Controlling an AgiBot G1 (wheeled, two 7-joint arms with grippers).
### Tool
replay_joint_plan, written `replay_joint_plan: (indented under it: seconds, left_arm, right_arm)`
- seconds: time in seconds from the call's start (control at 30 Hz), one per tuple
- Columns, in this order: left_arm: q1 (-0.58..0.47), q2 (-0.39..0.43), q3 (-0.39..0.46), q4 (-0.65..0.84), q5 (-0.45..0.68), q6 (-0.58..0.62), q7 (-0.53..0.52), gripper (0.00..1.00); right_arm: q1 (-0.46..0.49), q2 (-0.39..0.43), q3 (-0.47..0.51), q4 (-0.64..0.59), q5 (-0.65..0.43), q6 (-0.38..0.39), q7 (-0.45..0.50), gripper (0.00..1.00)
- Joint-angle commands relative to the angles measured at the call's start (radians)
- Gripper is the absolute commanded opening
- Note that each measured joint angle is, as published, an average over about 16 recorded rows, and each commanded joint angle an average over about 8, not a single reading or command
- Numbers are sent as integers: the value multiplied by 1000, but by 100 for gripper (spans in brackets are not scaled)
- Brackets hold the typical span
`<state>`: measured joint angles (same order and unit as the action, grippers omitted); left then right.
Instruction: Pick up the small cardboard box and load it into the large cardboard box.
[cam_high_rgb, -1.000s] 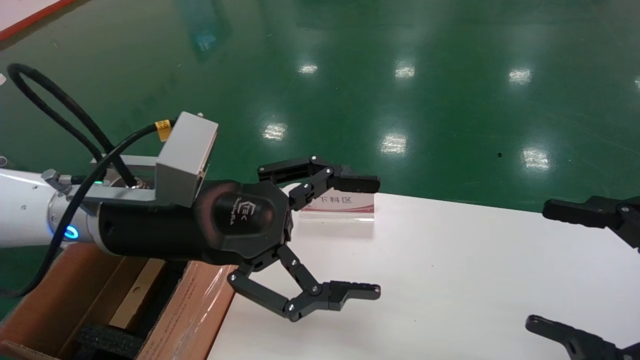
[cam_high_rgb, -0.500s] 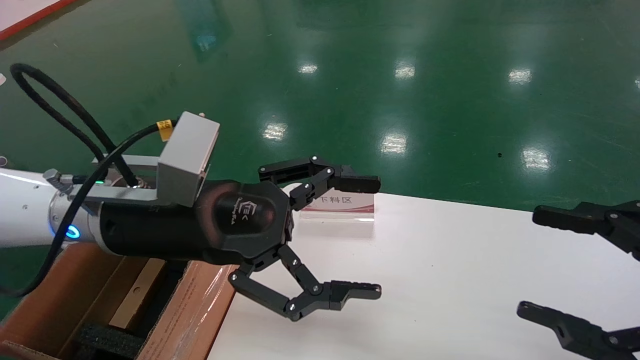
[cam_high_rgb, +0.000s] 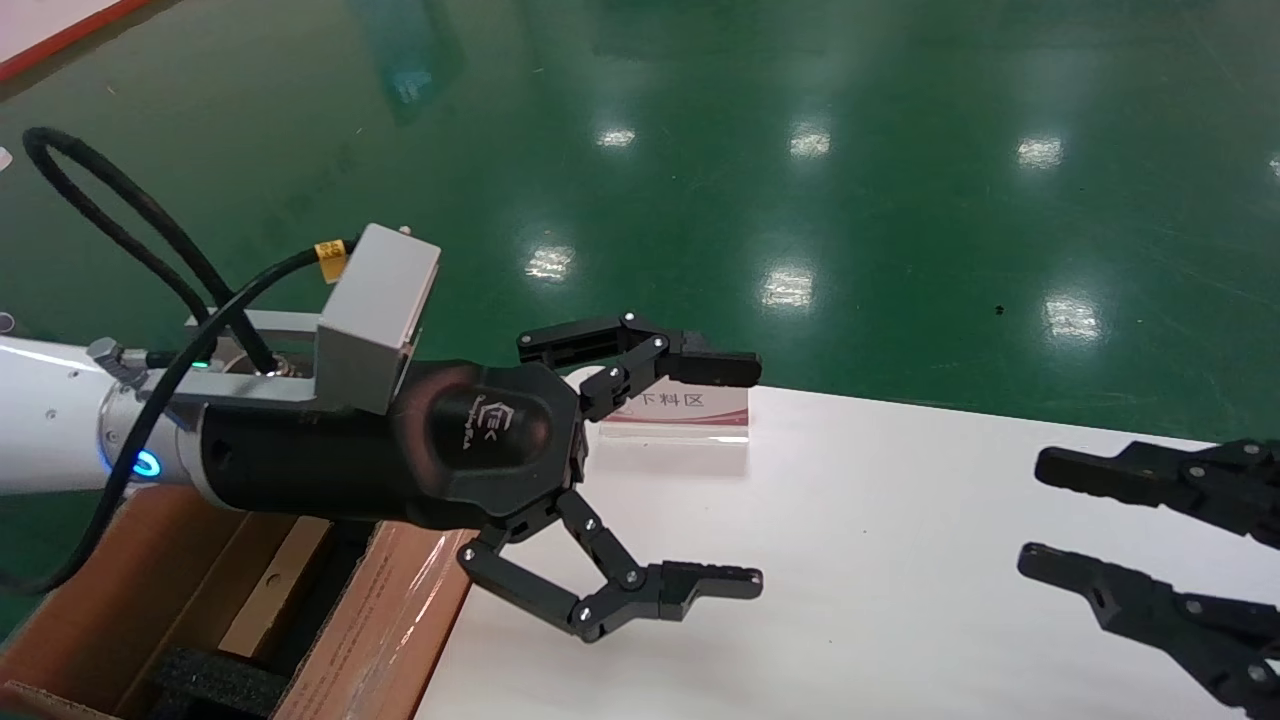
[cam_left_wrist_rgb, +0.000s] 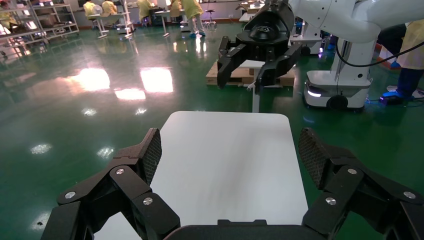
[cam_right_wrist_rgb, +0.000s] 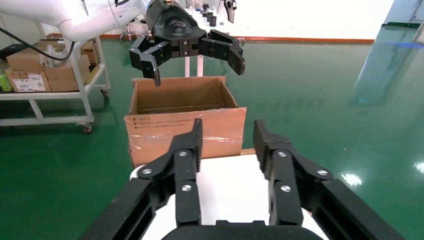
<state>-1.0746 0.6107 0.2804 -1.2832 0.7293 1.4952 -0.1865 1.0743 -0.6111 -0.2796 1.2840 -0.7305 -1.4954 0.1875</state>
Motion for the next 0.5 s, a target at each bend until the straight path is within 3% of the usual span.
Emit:
replay_joint_plan:
  seconds: [0.03, 0.07, 0.3, 0.33, 0.5]
  left_arm:
    - [0, 0, 0, 0, 0, 0, 0, 100]
    - [0, 0, 0, 0, 0, 0, 0, 100]
    - [-1, 0, 1, 0, 0, 0, 0, 100]
    - [-1, 0, 1, 0, 0, 0, 0, 100]
    - [-1, 0, 1, 0, 0, 0, 0, 100]
  right_arm:
    - [0, 0, 0, 0, 0, 0, 0, 3]
    - [0, 0, 0, 0, 0, 0, 0, 8]
    - [0, 0, 0, 0, 0, 0, 0, 93]
    - [0, 0, 0, 0, 0, 0, 0, 100]
    - [0, 0, 0, 0, 0, 0, 0, 100]
